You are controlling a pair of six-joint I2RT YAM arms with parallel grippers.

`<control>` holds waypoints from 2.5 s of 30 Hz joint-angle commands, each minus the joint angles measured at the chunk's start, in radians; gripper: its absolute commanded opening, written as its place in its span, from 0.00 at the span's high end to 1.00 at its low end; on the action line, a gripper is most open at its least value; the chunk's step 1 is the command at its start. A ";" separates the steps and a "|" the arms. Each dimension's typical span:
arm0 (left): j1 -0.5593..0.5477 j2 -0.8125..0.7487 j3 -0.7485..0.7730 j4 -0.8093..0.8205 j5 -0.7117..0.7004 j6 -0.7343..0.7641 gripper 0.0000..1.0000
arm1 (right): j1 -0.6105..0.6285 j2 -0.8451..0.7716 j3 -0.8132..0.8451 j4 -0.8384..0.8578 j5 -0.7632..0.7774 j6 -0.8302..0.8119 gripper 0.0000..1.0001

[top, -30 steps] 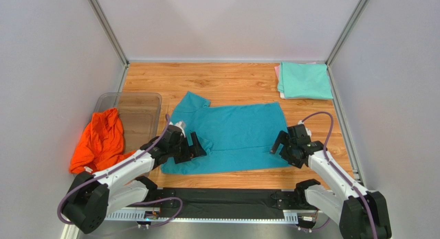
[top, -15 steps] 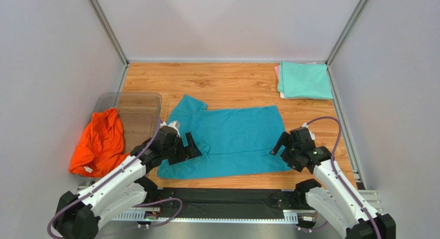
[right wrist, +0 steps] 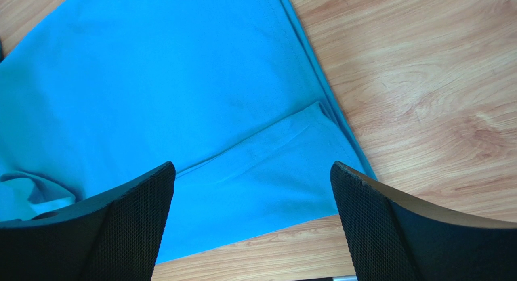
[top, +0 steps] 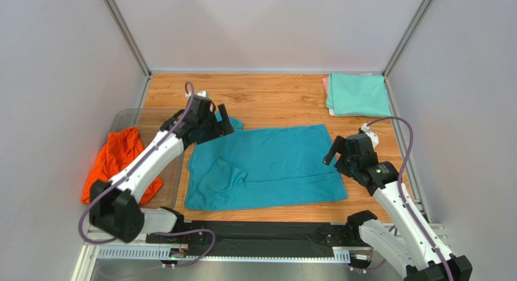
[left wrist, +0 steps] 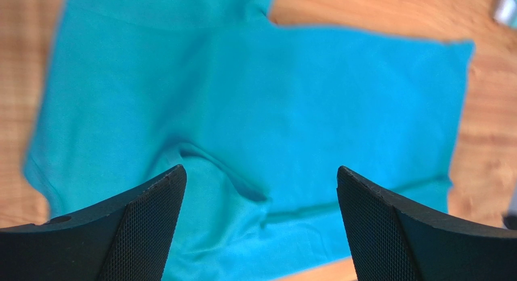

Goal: Fold and stack the t-shirts
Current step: Fold the tshirt

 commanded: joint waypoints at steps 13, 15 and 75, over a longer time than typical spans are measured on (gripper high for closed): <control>0.133 0.781 0.747 -0.207 -0.187 0.165 0.05 | 0.004 0.057 -0.036 0.038 0.052 -0.089 0.00; 0.147 0.842 0.804 -0.215 -0.173 0.168 0.07 | 0.004 0.065 -0.040 0.043 0.046 -0.093 0.00; 0.196 1.015 0.885 -0.191 -0.083 0.214 1.00 | 0.003 0.330 0.102 0.095 0.143 -0.127 0.00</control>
